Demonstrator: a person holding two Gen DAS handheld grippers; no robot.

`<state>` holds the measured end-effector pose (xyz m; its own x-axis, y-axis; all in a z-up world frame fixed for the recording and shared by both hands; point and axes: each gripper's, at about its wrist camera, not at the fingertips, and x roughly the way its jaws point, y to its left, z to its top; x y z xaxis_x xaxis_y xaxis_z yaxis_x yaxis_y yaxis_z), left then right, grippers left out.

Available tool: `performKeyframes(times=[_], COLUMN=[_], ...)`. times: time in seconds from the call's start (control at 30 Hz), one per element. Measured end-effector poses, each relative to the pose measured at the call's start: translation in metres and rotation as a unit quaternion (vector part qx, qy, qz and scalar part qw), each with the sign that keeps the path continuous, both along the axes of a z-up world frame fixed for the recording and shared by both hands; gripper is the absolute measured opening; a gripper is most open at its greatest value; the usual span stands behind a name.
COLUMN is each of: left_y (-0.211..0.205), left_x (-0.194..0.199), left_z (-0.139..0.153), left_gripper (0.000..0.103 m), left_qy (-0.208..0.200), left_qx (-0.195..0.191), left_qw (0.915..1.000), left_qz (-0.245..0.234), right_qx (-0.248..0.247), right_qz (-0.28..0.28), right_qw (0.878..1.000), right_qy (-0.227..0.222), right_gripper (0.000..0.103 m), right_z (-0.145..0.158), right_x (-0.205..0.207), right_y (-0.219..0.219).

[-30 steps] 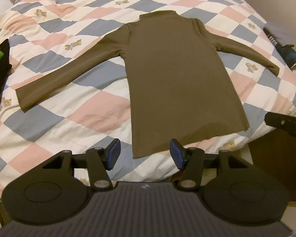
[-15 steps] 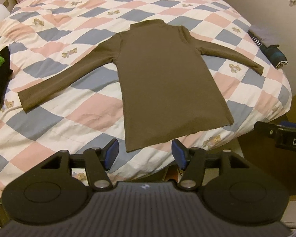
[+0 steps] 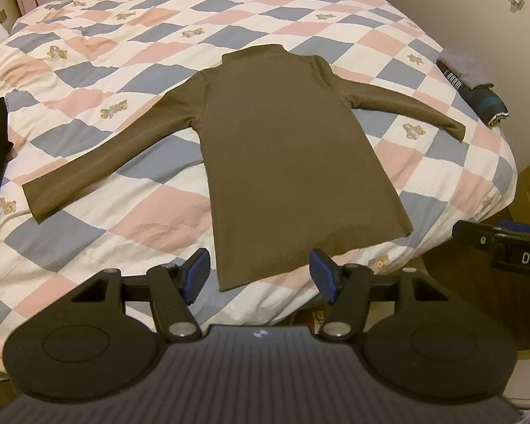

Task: Fold clothes

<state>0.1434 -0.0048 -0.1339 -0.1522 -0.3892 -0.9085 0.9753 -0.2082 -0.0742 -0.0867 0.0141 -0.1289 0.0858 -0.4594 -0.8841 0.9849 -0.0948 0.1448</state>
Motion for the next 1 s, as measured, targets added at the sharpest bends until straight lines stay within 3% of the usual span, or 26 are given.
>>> performKeyframes(times=[0.37, 0.47, 0.63, 0.8, 0.93, 1.0], left_y=[-0.031, -0.051, -0.076, -0.078, -0.076, -0.079], left_x=[-0.011, -0.003, 0.038, 0.101, 0.169, 0.207], left_z=[-0.015, -0.027, -0.05, -0.086, -0.116, -0.13], left_gripper=[0.061, 0.061, 0.061, 0.061, 0.061, 0.061], left_qy=[0.032, 0.045, 0.063, 0.084, 0.079, 0.078], left_qx=[0.019, 0.021, 0.001, 0.001, 0.001, -0.01], left_qw=[0.9988, 0.9962, 0.9849, 0.9608, 0.93, 0.9107], left_qz=[0.032, 0.071, 0.161, 0.264, 0.359, 0.406], right_qx=[0.008, -0.004, -0.062, -0.071, -0.085, -0.094], right_qz=[0.023, 0.044, 0.14, 0.246, 0.331, 0.372], right_qw=[1.0, 0.999, 0.987, 0.962, 0.935, 0.919], right_qy=[0.005, 0.014, 0.056, 0.096, 0.092, 0.094], right_gripper=[0.084, 0.083, 0.082, 0.073, 0.071, 0.062], right_z=[-0.006, -0.012, -0.035, -0.083, -0.123, -0.146], right_x=[-0.019, -0.027, -0.014, 0.03, 0.083, 0.119], right_y=[-0.038, -0.065, -0.109, -0.153, -0.181, -0.192])
